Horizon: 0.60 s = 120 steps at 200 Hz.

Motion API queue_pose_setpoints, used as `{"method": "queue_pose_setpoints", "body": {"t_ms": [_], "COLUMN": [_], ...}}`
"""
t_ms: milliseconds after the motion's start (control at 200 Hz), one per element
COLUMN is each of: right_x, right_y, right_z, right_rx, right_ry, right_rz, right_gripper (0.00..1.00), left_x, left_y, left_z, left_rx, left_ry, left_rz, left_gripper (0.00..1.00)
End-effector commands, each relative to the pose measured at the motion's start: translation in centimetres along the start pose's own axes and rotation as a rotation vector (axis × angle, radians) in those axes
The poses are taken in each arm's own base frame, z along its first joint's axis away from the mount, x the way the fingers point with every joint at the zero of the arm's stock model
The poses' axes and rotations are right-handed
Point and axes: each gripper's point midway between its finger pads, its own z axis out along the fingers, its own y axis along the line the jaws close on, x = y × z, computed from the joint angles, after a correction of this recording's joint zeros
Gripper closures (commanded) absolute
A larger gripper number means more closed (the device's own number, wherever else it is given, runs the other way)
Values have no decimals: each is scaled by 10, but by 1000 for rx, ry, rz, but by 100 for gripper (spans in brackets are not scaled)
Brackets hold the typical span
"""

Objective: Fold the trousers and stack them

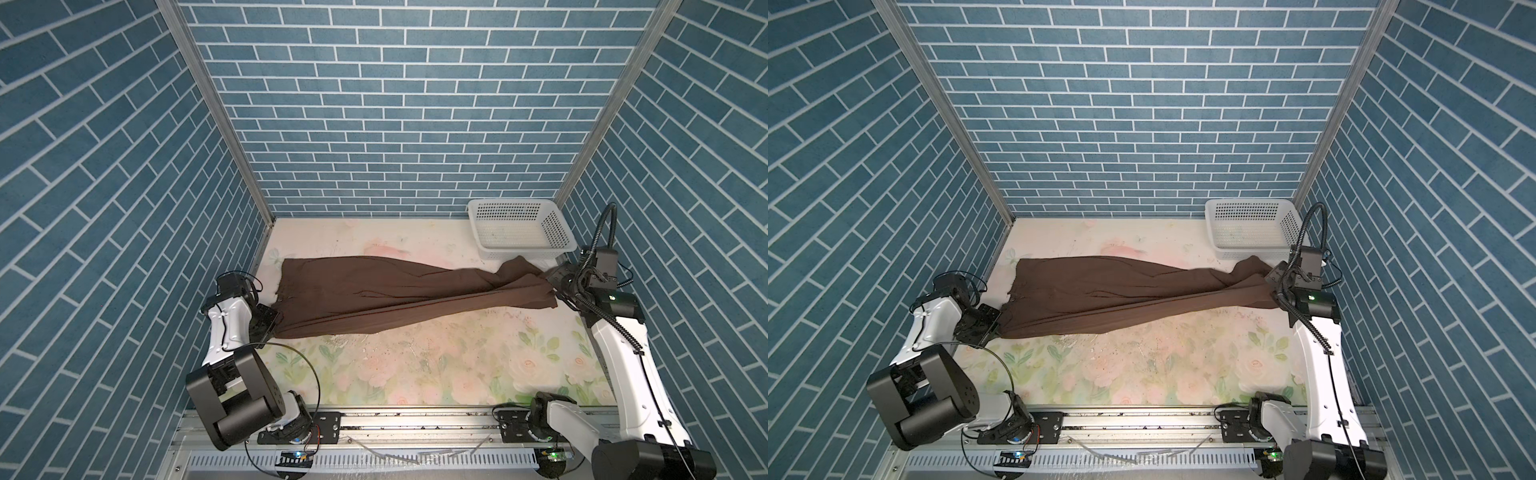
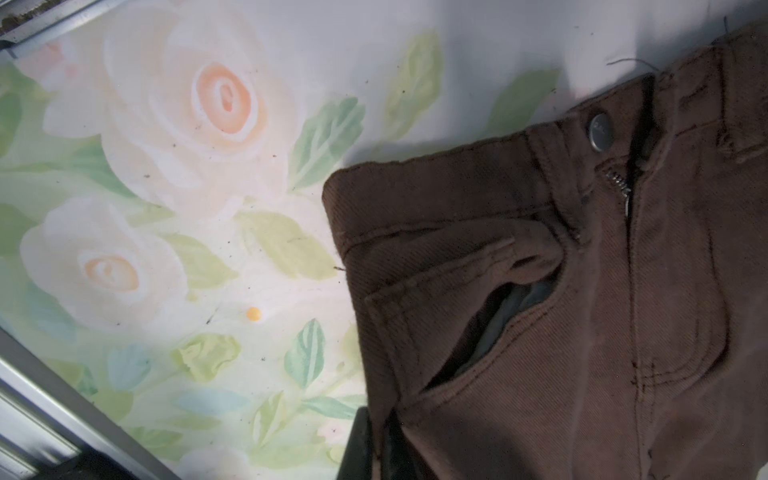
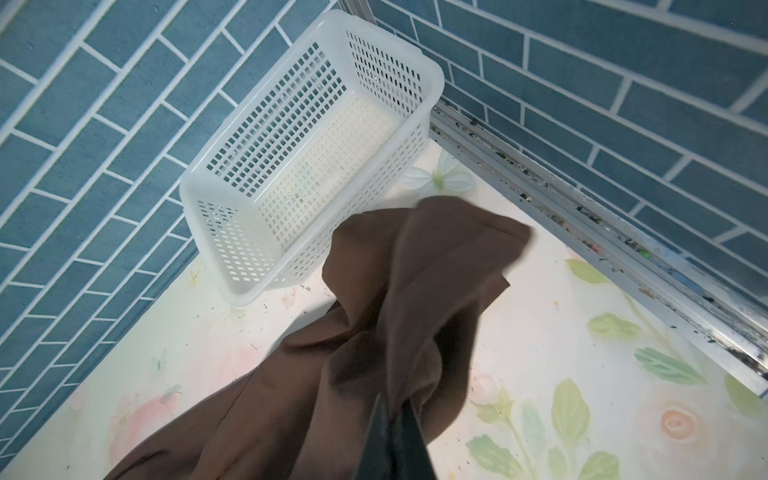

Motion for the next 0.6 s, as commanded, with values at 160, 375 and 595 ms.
{"method": "queue_pose_setpoints", "body": {"t_ms": [160, 375, 595], "right_x": [-47, -60, -17], "right_y": [4, -9, -90], "right_z": [28, 14, -11], "right_rx": [9, -15, 215], "right_ry": [-63, -114, -137], "right_rz": [62, 173, 215], "right_gripper": [100, 100, 99], "left_x": [-67, -73, -66], "left_y": [-23, -25, 1], "left_z": [-14, -36, -25], "left_rx": [25, 38, 56], "left_ry": [-154, -211, -173], "left_rz": [-51, -46, -103], "left_gripper": [100, 100, 100]}}
